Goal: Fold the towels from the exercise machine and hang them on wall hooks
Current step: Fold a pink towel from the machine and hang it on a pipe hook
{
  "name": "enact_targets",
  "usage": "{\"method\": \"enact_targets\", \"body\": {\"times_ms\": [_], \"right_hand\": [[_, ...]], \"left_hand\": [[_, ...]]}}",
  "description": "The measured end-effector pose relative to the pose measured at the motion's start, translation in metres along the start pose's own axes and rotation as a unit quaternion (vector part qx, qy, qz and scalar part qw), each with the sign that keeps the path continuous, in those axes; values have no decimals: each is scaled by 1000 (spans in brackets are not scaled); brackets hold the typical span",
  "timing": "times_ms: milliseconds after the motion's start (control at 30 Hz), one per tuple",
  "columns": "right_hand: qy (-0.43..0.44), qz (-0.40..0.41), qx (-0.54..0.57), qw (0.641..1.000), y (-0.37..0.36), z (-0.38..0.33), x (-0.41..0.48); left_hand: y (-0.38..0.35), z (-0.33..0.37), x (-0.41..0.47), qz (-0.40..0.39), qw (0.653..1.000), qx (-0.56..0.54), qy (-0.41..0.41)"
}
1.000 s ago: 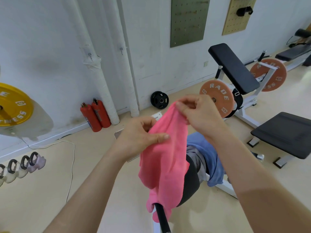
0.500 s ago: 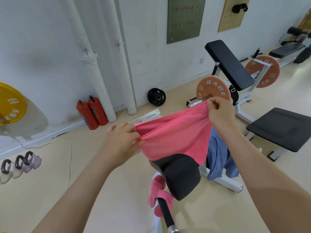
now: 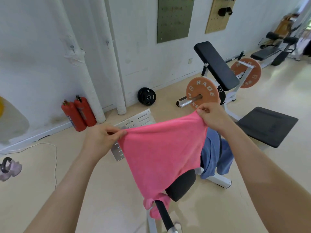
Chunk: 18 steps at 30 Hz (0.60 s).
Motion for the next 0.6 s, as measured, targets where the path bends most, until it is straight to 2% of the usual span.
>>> {"method": "enact_targets", "body": {"times_ms": [133, 233, 333, 433, 500, 600], "right_hand": [[1, 7, -29, 1000, -11, 15, 37], [16, 39, -6, 999, -8, 13, 71], [-3, 42, 141, 989, -2, 7, 98], [-26, 17, 315, 949, -3, 6, 110], [-56, 20, 365, 929, -6, 25, 108], [-121, 44, 346, 929, -21, 81, 93]], "left_hand": [[-23, -8, 26, 17, 998, 12, 51], [-24, -4, 54, 61, 995, 14, 81], [-12, 2, 83, 120, 988, -24, 90], [-8, -1, 98, 157, 979, -85, 98], [-17, -4, 93, 165, 976, -94, 105], [-57, -17, 70, 121, 983, -82, 115]]}}
Point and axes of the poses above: each hand's wrist, its own x-axis towards the middle knuckle, its own y-axis out of the back of the hand, z = x × y, the point moved 10 cm from there along x, towards the middle knuckle, and after that the axes turned 14 degrees about x, right-handed, at the moved point
